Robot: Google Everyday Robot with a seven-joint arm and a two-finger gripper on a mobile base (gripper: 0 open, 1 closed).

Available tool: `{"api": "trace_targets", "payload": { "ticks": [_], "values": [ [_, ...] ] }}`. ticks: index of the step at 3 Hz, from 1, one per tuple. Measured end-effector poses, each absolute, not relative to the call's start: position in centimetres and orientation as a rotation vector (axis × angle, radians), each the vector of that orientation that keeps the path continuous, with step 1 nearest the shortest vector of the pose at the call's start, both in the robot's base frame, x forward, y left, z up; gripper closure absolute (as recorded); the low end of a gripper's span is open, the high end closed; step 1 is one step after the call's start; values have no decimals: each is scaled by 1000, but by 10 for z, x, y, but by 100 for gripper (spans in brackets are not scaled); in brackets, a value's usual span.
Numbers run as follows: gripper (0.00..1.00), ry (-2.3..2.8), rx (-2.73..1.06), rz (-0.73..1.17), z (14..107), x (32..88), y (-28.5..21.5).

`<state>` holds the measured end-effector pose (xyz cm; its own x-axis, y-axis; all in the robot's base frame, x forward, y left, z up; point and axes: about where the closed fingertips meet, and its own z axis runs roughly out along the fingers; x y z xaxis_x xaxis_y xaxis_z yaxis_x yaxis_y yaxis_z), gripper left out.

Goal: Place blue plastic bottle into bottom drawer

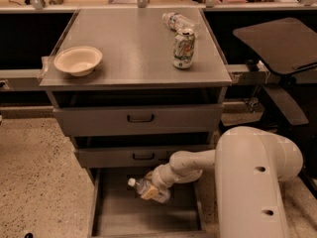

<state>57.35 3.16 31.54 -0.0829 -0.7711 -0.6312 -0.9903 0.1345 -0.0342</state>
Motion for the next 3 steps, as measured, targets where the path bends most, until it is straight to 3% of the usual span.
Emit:
{"api": "trace_targets", "payload": {
  "ticks": [1,3],
  "values": [
    [81,2008,-1676,431,258,590,29],
    [34,2022,-1678,396,247,594,30]
  ]
}}
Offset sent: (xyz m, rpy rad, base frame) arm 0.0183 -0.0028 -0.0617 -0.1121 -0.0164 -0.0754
